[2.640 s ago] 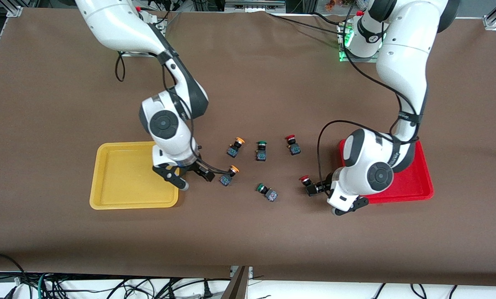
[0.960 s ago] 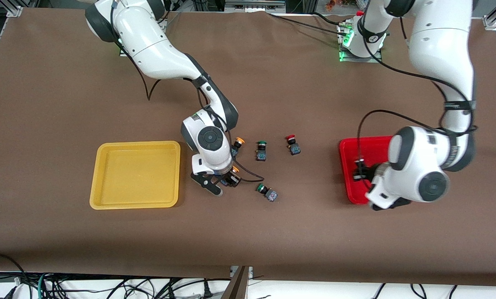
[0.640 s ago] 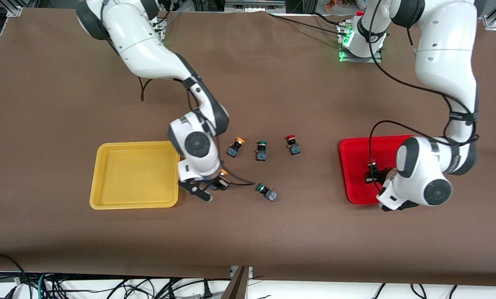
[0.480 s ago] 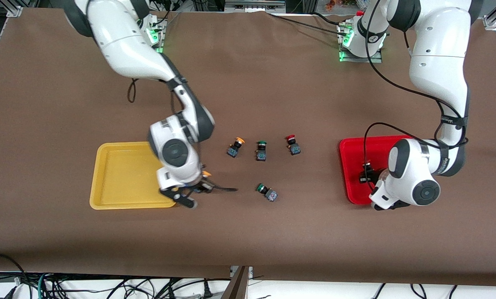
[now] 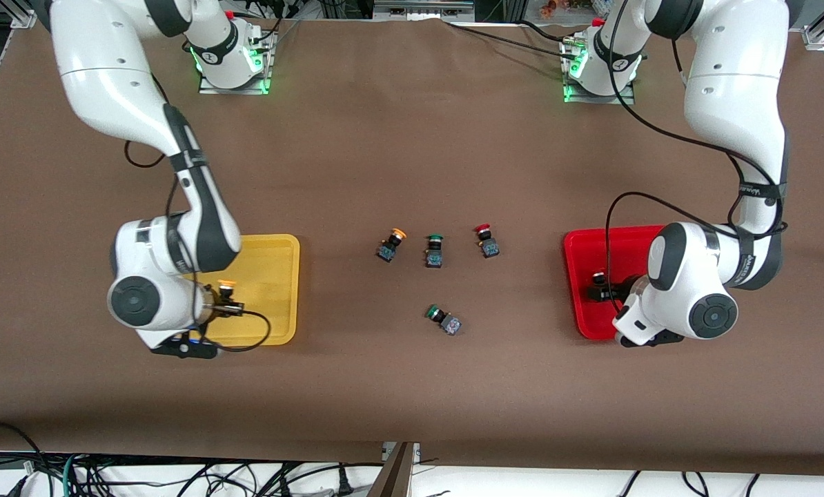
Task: Place red and yellow buttons in trays
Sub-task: 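Place the buttons in matching trays with the right and left grippers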
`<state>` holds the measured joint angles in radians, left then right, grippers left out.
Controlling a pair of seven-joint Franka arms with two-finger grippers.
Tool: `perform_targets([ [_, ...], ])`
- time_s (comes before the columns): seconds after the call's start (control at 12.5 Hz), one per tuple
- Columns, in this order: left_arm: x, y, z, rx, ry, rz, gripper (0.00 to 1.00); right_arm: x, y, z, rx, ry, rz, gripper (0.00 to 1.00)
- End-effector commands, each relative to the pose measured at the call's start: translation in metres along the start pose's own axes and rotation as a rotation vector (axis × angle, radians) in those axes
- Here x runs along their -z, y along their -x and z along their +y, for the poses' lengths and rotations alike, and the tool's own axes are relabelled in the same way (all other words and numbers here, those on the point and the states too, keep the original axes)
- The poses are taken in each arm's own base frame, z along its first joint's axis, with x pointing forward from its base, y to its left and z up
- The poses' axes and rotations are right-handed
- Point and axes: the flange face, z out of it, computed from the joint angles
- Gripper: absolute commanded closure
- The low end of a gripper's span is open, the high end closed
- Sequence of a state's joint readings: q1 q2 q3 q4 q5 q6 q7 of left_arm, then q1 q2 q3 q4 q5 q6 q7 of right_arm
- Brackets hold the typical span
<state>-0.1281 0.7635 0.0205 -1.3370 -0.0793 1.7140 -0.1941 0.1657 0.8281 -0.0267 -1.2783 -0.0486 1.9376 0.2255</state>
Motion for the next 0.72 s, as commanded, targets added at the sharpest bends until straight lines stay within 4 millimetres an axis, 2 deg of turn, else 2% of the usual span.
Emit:
perform_targets([
  [0.0,0.028,0.036,0.054,-0.015,0.057,-0.039,0.0,-0.021,0.017,0.05,0.067,-0.033,0.007,1.0],
  [0.16,0.016,0.05,0.123,0.043,0.084,0.006,0.0,-0.04,0.029,0.057,0.08,-0.039,0.04,1.0],
  [0.24,0.001,0.056,0.159,0.061,0.078,0.028,0.0,-0.046,0.032,0.06,0.075,-0.042,0.05,1.0],
  [0.32,-0.012,0.062,0.19,0.106,0.08,0.053,0.0,-0.045,0.03,0.067,0.066,-0.044,0.06,0.29],
  [0.4,-0.026,0.062,0.211,0.129,0.094,0.088,0.0,-0.04,0.028,0.068,0.063,-0.044,0.066,0.0],
  [0.48,-0.046,0.061,0.228,0.135,0.098,0.101,0.0,-0.025,0.022,0.063,0.069,-0.051,0.091,0.0],
  [0.56,-0.076,0.064,0.24,0.145,0.068,0.081,0.0,-0.005,0.018,0.053,0.074,-0.061,0.101,0.0],
  [0.64,-0.096,0.07,0.241,0.141,0.04,0.053,0.0,0.015,0.017,0.033,0.064,-0.09,0.096,0.0],
])
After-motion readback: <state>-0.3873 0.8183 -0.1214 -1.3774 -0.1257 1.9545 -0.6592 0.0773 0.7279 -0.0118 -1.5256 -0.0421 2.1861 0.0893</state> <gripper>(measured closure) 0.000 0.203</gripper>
